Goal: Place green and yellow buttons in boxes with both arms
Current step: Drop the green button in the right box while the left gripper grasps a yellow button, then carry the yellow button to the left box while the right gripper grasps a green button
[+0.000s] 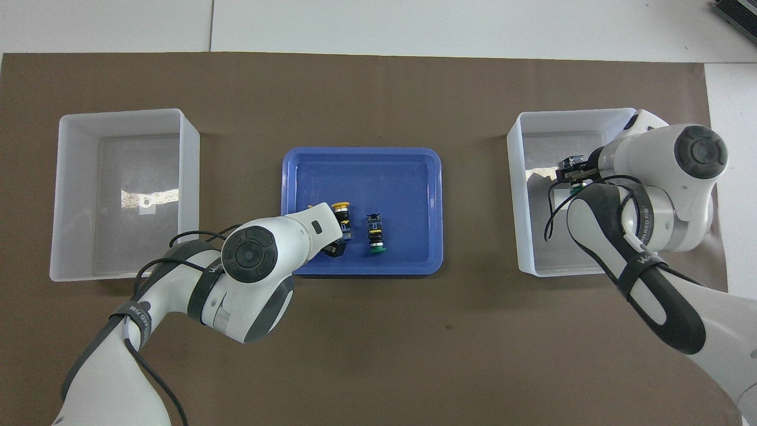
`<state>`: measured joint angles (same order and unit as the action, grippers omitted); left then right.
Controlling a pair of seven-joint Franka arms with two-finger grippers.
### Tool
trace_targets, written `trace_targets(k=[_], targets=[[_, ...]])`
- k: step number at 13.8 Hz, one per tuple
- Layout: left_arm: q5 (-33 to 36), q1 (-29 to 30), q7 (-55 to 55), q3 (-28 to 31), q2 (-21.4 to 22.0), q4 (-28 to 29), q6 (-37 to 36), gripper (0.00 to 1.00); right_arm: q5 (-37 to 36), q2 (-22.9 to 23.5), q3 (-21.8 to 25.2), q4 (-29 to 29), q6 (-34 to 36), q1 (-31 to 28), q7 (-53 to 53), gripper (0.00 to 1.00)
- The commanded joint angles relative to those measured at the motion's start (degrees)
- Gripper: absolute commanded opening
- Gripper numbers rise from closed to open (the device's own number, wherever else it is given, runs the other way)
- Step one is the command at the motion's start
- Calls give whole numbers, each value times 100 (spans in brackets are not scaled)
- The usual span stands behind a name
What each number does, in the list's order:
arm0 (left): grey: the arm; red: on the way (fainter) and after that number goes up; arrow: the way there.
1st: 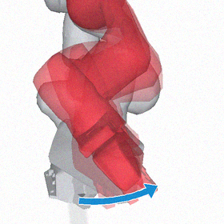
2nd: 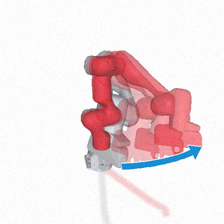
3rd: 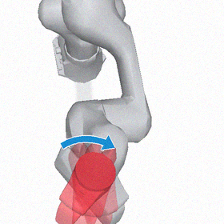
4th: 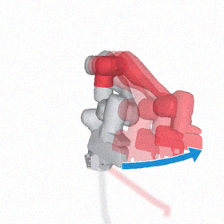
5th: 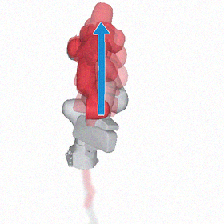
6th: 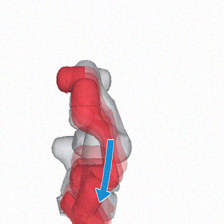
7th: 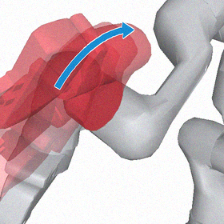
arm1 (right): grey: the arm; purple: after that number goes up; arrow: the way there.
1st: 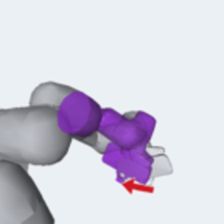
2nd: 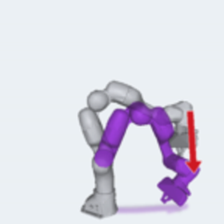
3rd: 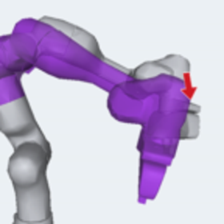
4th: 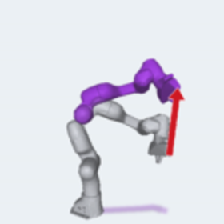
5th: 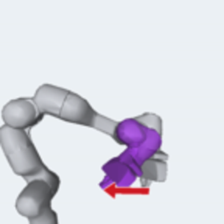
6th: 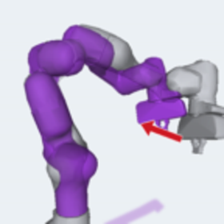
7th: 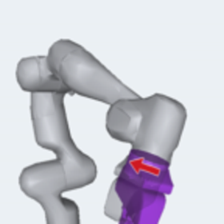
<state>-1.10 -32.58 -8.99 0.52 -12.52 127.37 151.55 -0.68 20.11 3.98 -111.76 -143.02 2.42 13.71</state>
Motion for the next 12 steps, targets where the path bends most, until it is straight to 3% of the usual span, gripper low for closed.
trace_targets(k=[1,2,4,6,8,12], targets=[[-75,-125,-102,89,4,77,95,65,-11,-462,-108,-30,185,39,44,100],[-75,-134,-103,97,4,69,42,36,-11,-656,-108,101,500,170,27,100],[-75,-117,-103,115,65,25,-20,0,15,-868,-117,522,1282,398,-427,100],[-75,-20,-164,124,266,-2,-273,0,269,-895,-169,839,1740,662,-1095,100],[-75,128,-164,176,495,-89,-441,0,533,-904,-406,841,1725,917,-1903,100],[-31,778,-103,177,654,-1010,-1547,0,560,-729,-433,683,1287,1716,-2697,100]])
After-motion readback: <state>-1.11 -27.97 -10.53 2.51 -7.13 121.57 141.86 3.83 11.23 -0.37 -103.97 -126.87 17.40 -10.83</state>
